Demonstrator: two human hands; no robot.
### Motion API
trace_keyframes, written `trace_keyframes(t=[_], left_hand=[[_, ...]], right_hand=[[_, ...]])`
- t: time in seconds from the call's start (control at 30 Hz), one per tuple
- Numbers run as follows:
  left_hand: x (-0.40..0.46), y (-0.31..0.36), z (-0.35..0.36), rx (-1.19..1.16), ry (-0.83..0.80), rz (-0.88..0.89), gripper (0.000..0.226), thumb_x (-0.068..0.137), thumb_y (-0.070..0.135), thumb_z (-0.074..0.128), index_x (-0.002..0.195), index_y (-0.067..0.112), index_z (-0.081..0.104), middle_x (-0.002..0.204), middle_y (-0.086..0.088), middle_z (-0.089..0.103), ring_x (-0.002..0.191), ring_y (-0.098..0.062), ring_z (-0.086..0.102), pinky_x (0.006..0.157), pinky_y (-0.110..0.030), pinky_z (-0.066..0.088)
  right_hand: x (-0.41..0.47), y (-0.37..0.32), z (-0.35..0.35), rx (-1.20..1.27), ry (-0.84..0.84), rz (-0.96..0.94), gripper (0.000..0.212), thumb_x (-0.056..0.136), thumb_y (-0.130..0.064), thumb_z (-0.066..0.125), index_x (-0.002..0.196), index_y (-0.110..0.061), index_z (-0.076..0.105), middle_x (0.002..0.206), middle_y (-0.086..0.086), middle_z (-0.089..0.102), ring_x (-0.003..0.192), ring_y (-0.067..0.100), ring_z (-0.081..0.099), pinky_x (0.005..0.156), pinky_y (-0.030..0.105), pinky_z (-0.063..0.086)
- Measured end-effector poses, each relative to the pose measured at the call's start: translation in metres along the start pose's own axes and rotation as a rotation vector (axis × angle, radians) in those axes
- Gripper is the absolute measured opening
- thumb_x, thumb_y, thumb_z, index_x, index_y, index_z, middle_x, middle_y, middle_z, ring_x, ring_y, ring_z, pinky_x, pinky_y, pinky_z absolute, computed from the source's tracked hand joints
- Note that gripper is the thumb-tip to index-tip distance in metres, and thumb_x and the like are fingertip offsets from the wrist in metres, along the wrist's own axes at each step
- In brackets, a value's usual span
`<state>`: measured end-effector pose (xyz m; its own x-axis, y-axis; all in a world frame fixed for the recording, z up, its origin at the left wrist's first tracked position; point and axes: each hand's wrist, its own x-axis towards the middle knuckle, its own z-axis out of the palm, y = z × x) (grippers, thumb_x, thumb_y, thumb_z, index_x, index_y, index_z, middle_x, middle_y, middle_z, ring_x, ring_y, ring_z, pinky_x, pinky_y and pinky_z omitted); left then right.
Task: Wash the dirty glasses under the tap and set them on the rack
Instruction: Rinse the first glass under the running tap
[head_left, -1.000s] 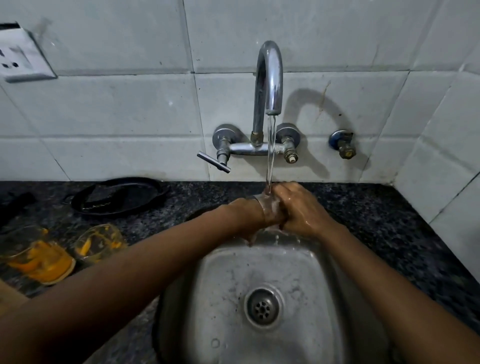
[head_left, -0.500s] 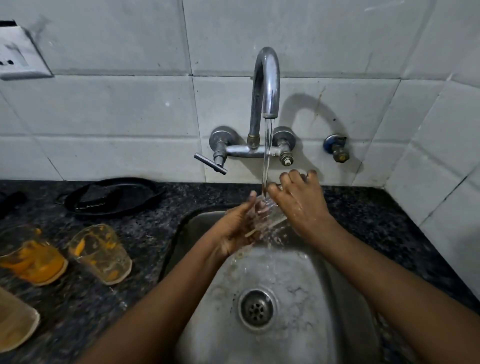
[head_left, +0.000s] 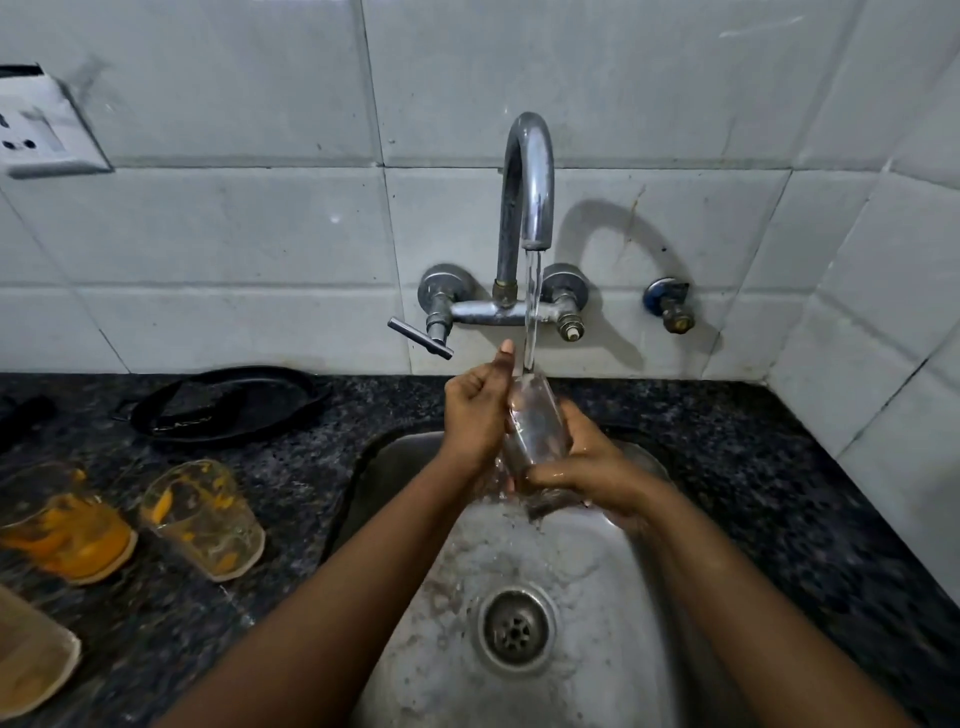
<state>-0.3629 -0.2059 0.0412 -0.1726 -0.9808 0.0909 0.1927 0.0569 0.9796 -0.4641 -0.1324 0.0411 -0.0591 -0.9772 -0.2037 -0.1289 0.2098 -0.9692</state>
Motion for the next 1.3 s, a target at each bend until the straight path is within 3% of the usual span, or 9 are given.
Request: trace_keyframes(t=[0.2, 0.33, 0.43, 0.63, 0.77, 0.83, 0.97, 1.07, 1.3], left_hand=[[0.006, -0.005, 0.010, 0.571, 0.084, 0.068, 0.048, 0.092, 0.032, 0.052, 0.047, 0.016, 0.047, 0.051, -0.013, 0.053, 0.050, -0.021, 0.048, 0.057, -0.033, 0.044], [0.013, 0.009, 0.006, 0.281, 0.000, 0.070, 0.047, 0.091, 0.027, 0.053, 0.047, 0.016, 0.043, 0.041, 0.001, 0.040, 0.034, -0.009, 0.035, 0.042, -0.021, 0.033], [0.011, 0.017, 0.001, 0.272, -0.252, 0.138, 0.045, 0.095, 0.030, 0.047, 0.057, 0.006, 0.054, 0.049, -0.008, 0.052, 0.036, -0.007, 0.047, 0.043, -0.019, 0.042], [0.013, 0.030, -0.015, 1.091, -1.088, 0.240, 0.049, 0.078, 0.025, 0.065, 0.122, 0.009, 0.052, 0.125, -0.004, 0.053, 0.115, -0.012, 0.050, 0.102, -0.019, 0.036], [0.015, 0.023, -0.013, 2.010, -0.946, 0.727, 0.072, 0.089, 0.009, 0.051, 0.147, 0.027, 0.014, 0.159, -0.002, 0.007, 0.146, -0.023, 0.005, 0.118, -0.051, 0.004], [0.014, 0.020, -0.009, 1.863, -0.872, 0.757, 0.064, 0.089, 0.008, 0.049, 0.144, 0.028, 0.023, 0.157, -0.001, 0.017, 0.146, -0.024, 0.011, 0.117, -0.053, 0.008], [0.017, 0.035, -0.008, 0.790, -0.932, 0.012, 0.036, 0.081, -0.007, 0.055, 0.116, 0.001, 0.056, 0.115, -0.018, 0.060, 0.103, -0.024, 0.059, 0.094, -0.036, 0.049], [0.018, 0.034, -0.019, 0.417, -0.839, -0.104, 0.017, 0.082, -0.002, 0.059, 0.098, -0.002, 0.064, 0.092, -0.011, 0.068, 0.087, -0.020, 0.066, 0.089, -0.036, 0.053], [0.004, 0.000, 0.016, 0.371, 0.202, 0.099, 0.052, 0.090, 0.041, 0.053, 0.045, 0.016, 0.046, 0.044, -0.002, 0.042, 0.044, -0.014, 0.037, 0.049, -0.027, 0.031]], right_hand=[[0.001, -0.003, 0.024, -0.921, 0.310, -0.077, 0.082, 0.065, -0.027, 0.079, 0.129, -0.014, 0.030, 0.109, 0.009, 0.059, 0.098, 0.030, 0.062, 0.074, 0.034, 0.050], [0.008, -0.001, 0.001, -0.022, 0.041, 0.059, 0.037, 0.073, -0.011, 0.073, 0.108, -0.007, 0.061, 0.094, 0.012, 0.070, 0.086, 0.029, 0.068, 0.085, 0.049, 0.055], [0.017, 0.002, -0.011, -0.140, 0.064, -0.045, 0.051, 0.062, -0.015, 0.078, 0.109, -0.008, 0.059, 0.101, 0.011, 0.069, 0.092, 0.025, 0.066, 0.088, 0.047, 0.053], [0.036, -0.007, -0.020, -0.918, 0.241, -0.427, 0.066, 0.063, -0.015, 0.078, 0.119, -0.024, 0.044, 0.116, 0.002, 0.057, 0.107, 0.023, 0.052, 0.090, 0.048, 0.047], [0.040, -0.012, -0.023, -1.138, 0.265, -0.514, 0.069, 0.070, -0.022, 0.076, 0.131, -0.017, 0.043, 0.130, 0.007, 0.050, 0.120, 0.025, 0.043, 0.101, 0.047, 0.036], [0.038, -0.014, -0.026, -1.161, 0.305, -0.540, 0.069, 0.071, -0.025, 0.076, 0.131, -0.017, 0.043, 0.129, 0.009, 0.052, 0.120, 0.027, 0.045, 0.102, 0.046, 0.034], [0.030, -0.021, -0.027, -1.122, 0.249, -0.365, 0.075, 0.062, -0.040, 0.080, 0.123, -0.022, 0.042, 0.109, 0.002, 0.062, 0.096, 0.021, 0.059, 0.087, 0.035, 0.047], [0.018, -0.027, -0.020, -1.233, 0.293, -0.149, 0.067, 0.061, -0.046, 0.076, 0.112, -0.021, 0.041, 0.099, 0.003, 0.064, 0.084, 0.024, 0.059, 0.069, 0.029, 0.044], [0.017, -0.014, 0.018, -1.204, 0.350, -0.209, 0.109, 0.068, -0.033, 0.077, 0.143, -0.022, -0.001, 0.115, 0.014, 0.056, 0.099, 0.032, 0.061, 0.078, 0.040, 0.050]])
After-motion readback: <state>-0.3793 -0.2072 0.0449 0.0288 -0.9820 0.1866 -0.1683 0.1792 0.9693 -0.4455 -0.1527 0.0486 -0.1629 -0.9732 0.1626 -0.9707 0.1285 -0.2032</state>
